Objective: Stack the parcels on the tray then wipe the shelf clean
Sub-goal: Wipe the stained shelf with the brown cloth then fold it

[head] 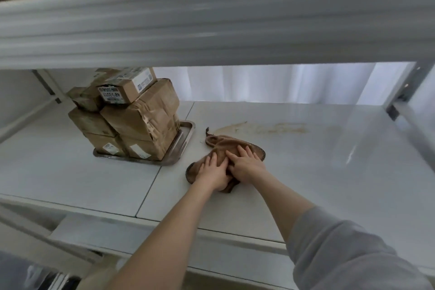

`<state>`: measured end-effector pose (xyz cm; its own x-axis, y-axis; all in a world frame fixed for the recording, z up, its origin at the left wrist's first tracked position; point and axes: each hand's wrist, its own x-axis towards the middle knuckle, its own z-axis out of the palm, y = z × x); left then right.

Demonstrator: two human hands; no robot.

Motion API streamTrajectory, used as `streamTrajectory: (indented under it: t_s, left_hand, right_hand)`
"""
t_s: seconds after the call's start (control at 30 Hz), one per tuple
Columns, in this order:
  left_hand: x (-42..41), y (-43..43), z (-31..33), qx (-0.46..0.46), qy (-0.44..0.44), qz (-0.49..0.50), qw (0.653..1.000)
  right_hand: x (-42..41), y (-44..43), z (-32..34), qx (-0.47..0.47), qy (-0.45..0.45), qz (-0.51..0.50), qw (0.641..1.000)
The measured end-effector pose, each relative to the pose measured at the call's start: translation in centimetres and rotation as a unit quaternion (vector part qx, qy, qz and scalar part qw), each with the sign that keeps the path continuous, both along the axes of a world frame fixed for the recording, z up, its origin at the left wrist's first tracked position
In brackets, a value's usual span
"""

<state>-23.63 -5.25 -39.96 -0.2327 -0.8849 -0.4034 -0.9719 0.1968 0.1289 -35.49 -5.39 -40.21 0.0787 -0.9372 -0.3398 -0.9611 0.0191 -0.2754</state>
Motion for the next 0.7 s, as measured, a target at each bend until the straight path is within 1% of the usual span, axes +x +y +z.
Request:
streamTrajectory:
  t_s: [0.2,0.43,0.6,0.7]
  left_hand:
    - [-11.5,1.4,0.0,0.005,0.003,-0.111,0.994]
    - [-24.1,4.6,0.2,0.01,0.029,-0.218,0.976]
    - [-30.6,8.2,0.0,0.002,0.049,-0.287,0.957]
    - [-31.9,10.2,0.0,-0.006,0.064,-0.308,0.949]
  right_hand:
    - [-11.2,4.1,0.2,0.007,0.012,-0.114,0.993]
    - [-22.8,9.6,-0.2,0.001,0.014,-0.239,0.971]
    - [-28.5,14.9,-0.3,-0.017,0.005,-0.321,0.947]
    - [-29.8,16.5,-0.1,-0.06,-0.01,-0.376,0.925]
